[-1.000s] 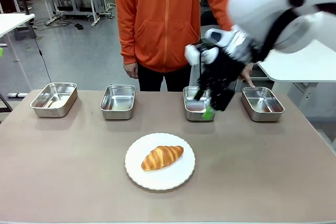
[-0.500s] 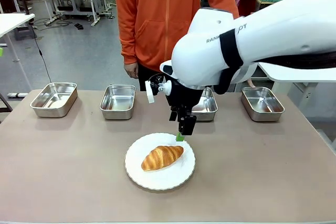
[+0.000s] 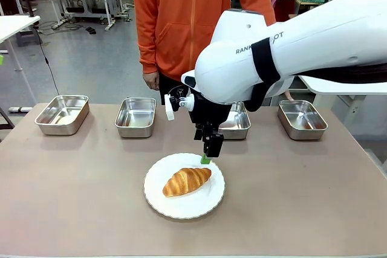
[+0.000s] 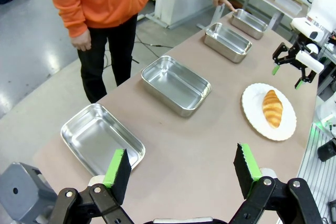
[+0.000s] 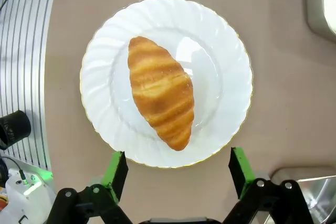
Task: Place the bread in the container.
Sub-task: Place the Butter Roll into the Airtight Container indicated by the human.
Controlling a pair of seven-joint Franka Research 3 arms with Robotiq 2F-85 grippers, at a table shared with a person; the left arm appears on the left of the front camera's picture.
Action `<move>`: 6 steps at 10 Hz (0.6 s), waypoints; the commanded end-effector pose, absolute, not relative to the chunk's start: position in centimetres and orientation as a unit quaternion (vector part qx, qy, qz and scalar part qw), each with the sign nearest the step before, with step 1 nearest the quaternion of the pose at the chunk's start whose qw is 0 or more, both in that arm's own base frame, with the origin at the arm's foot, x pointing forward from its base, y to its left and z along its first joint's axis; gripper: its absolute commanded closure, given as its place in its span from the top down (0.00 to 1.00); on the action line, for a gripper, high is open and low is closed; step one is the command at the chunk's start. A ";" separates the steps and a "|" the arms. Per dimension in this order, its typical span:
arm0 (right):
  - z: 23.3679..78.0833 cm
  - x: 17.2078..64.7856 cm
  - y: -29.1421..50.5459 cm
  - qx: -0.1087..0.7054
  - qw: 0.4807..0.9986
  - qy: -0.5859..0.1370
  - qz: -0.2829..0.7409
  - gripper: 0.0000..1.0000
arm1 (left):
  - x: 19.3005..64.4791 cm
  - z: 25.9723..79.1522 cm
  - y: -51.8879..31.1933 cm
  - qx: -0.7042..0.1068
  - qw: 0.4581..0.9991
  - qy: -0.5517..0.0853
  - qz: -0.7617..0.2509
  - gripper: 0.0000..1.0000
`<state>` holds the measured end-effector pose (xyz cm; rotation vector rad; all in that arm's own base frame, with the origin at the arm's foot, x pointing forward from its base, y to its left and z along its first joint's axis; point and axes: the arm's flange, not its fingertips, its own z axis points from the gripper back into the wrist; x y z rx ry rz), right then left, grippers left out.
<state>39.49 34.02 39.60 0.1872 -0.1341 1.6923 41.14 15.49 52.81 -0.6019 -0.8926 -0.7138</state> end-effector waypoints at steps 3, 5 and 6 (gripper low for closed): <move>38.5 37.8 36.4 0.068 0.639 -0.031 0.765 1.00 | 41.0 52.9 15.4 -0.280 0.797 -0.418 -0.333 1.00; 37.8 36.7 37.3 0.054 0.645 -0.036 0.761 1.00 | 41.0 52.9 15.4 -0.280 0.797 -0.418 -0.333 1.00; 37.4 35.9 37.9 0.050 0.637 -0.021 0.769 1.00 | 41.0 52.9 15.4 -0.280 0.797 -0.418 -0.333 1.00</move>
